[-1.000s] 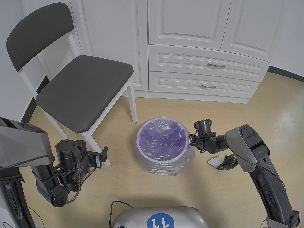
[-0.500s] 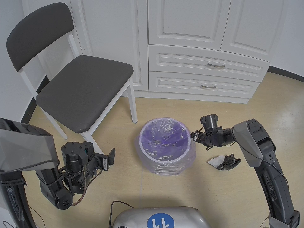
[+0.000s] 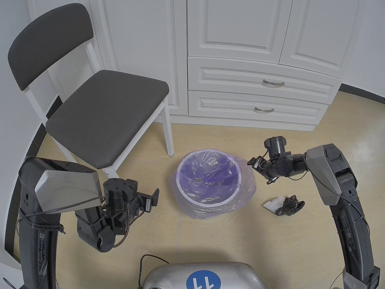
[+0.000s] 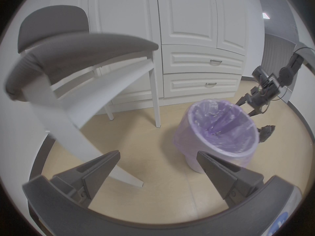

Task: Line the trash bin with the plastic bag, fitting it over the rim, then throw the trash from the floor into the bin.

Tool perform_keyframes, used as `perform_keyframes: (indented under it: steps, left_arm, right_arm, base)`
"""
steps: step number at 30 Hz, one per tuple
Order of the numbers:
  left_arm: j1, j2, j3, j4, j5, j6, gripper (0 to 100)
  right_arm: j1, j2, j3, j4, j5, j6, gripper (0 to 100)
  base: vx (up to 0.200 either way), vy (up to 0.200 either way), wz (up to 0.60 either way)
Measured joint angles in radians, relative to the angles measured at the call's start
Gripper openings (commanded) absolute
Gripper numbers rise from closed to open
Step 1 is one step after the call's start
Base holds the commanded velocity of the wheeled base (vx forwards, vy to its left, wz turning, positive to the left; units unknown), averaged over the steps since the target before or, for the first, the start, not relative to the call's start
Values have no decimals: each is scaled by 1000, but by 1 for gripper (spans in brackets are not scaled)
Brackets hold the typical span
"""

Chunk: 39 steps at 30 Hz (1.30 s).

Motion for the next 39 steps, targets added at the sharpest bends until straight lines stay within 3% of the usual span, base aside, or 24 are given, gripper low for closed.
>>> perform_keyframes:
  steps: [12, 29, 39]
  left_arm:
    - [97, 203, -501, 344, -73, 44, 100]
    - [77, 425, -1117, 809, -99, 83, 100]
    - [76, 555, -1341, 1033, -115, 138, 100]
  right_arm:
    - [-5, -3, 0, -26, 8, 18, 100]
    - [-7, 3, 0, -53, 9, 23, 100]
    - [-6, 10, 0, -58, 9, 12, 100]
  base:
    - [0, 0, 0]
    - [0, 0, 0]
    - [0, 0, 0]
